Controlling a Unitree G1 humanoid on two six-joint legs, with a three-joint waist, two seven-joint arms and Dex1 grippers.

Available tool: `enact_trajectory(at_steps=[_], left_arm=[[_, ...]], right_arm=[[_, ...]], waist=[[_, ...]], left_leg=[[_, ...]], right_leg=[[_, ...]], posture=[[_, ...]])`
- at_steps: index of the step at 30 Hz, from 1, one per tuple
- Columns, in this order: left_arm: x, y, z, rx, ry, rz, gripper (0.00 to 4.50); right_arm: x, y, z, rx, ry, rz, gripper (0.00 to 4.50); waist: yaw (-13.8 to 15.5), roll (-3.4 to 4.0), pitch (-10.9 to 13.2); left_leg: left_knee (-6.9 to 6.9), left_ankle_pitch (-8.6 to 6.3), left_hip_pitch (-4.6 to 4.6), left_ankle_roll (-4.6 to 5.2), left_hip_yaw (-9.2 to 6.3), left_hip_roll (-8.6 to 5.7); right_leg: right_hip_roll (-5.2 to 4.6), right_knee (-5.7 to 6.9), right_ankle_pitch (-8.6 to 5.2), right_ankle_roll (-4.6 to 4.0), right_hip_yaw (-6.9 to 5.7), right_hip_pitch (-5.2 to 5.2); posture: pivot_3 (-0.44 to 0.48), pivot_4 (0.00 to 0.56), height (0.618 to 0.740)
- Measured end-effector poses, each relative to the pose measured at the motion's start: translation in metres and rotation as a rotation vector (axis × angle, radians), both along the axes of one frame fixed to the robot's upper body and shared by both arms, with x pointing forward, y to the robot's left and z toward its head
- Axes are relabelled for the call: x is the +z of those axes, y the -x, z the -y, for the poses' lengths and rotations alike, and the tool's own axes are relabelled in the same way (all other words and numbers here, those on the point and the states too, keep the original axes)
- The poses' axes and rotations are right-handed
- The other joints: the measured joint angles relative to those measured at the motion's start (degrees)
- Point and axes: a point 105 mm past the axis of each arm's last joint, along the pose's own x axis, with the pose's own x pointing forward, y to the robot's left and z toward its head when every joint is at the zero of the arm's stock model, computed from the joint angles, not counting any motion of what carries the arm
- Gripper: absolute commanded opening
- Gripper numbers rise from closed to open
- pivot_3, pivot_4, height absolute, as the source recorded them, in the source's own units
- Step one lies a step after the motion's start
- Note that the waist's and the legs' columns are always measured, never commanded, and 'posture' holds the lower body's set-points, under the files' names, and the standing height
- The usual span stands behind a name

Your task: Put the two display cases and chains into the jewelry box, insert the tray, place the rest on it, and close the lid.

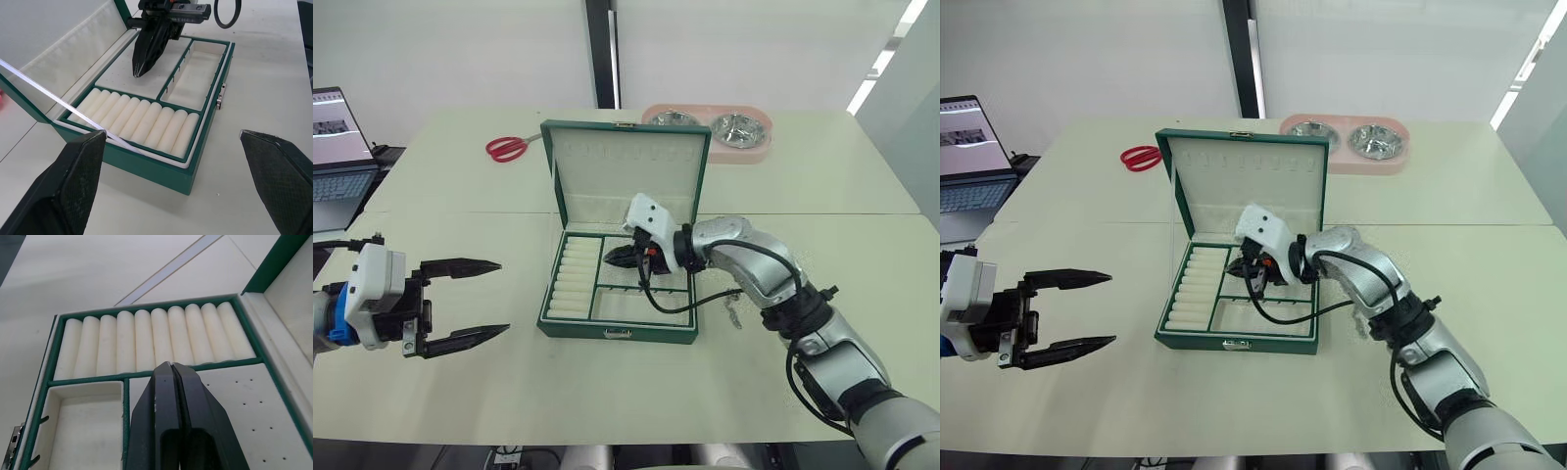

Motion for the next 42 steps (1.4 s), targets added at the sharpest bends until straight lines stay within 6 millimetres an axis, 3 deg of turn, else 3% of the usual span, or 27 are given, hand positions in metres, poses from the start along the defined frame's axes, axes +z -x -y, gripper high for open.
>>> enact_trajectory(at_steps=[3, 10, 22, 29, 32, 34, 36, 42], left_arm=[[0.002, -0.001, 0.001, -0.002, 0.002, 0.010, 4.50], [0.003, -0.003, 0.003, -0.013, 0.007, 0.016, 4.50], [0.001, -0.003, 0.005, -0.020, 0.011, 0.012, 4.50], [-0.001, -0.005, 0.008, -0.018, 0.035, 0.014, 4.50], [-0.002, -0.008, 0.008, 0.004, 0.065, 0.017, 4.50], [-0.001, -0.010, 0.007, 0.026, 0.075, 0.022, 4.50], [-0.002, -0.012, 0.005, 0.052, 0.086, 0.025, 4.50], [-0.010, -0.014, -0.002, 0.107, 0.120, 0.006, 4.50]], right_arm=[[0.001, -0.003, 0.003, -0.012, -0.005, 0.012, 0.01], [-0.017, -0.015, 0.013, -0.073, 0.049, -0.012, 0.01], [-0.022, -0.014, 0.013, -0.056, 0.115, 0.051, 0.01], [-0.016, -0.015, 0.013, -0.078, 0.055, 0.068, 0.01], [0.007, -0.015, 0.020, -0.097, -0.018, 0.157, 0.01], [0.030, -0.014, 0.032, -0.128, -0.075, 0.263, 0.01], [0.039, -0.012, 0.051, -0.182, -0.111, 0.320, 0.01], [0.030, 0.003, 0.108, -0.329, -0.121, 0.298, 0.01]], waist=[[0.0, 0.00, 0.0], [0.0, 0.00, 0.0], [0.0, -0.03, 0.0], [0.0, -0.01, 0.0], [0.1, 0.00, 0.0], [0.1, -0.01, 0.0], [0.3, -0.02, 0.0], [0.3, -0.02, 0.0]], left_leg=[[0.00, 0.00, 0.00, 0.00, 0.00, 0.00], [0.00, 0.00, -0.01, 0.00, 0.02, 0.00], [0.00, 0.00, 0.03, 0.00, 0.01, 0.00], [0.00, 0.00, -0.02, 0.00, 0.02, 0.00], [0.00, 0.00, -0.09, 0.00, 0.03, 0.00], [-0.01, 0.00, -0.08, 0.00, 0.03, 0.00], [-0.01, 0.00, -0.08, 0.00, 0.02, -0.02], [-0.05, 0.00, -0.06, 0.00, 0.03, -0.01]], right_leg=[[0.00, 0.00, 0.00, 0.00, 0.00, 0.00], [0.00, 0.01, 0.00, 0.00, 0.01, -0.01], [0.00, 0.01, 0.00, 0.00, 0.01, 0.02], [0.00, 0.03, 0.00, 0.00, 0.01, -0.03], [-0.01, 0.03, 0.00, 0.00, 0.02, -0.10], [-0.01, 0.02, 0.00, 0.00, 0.02, -0.09], [-0.01, 0.00, 0.00, 0.00, 0.02, -0.04], [-0.01, -0.04, 0.00, 0.00, 0.02, 0.00]], posture=[[0.000, 0.150, 0.740], [0.000, 0.150, 0.740], [0.000, 0.150, 0.740], [0.000, 0.150, 0.740], [0.000, 0.150, 0.740], [0.000, 0.150, 0.740], [0.000, 0.150, 0.740], [0.000, 0.150, 0.740]])
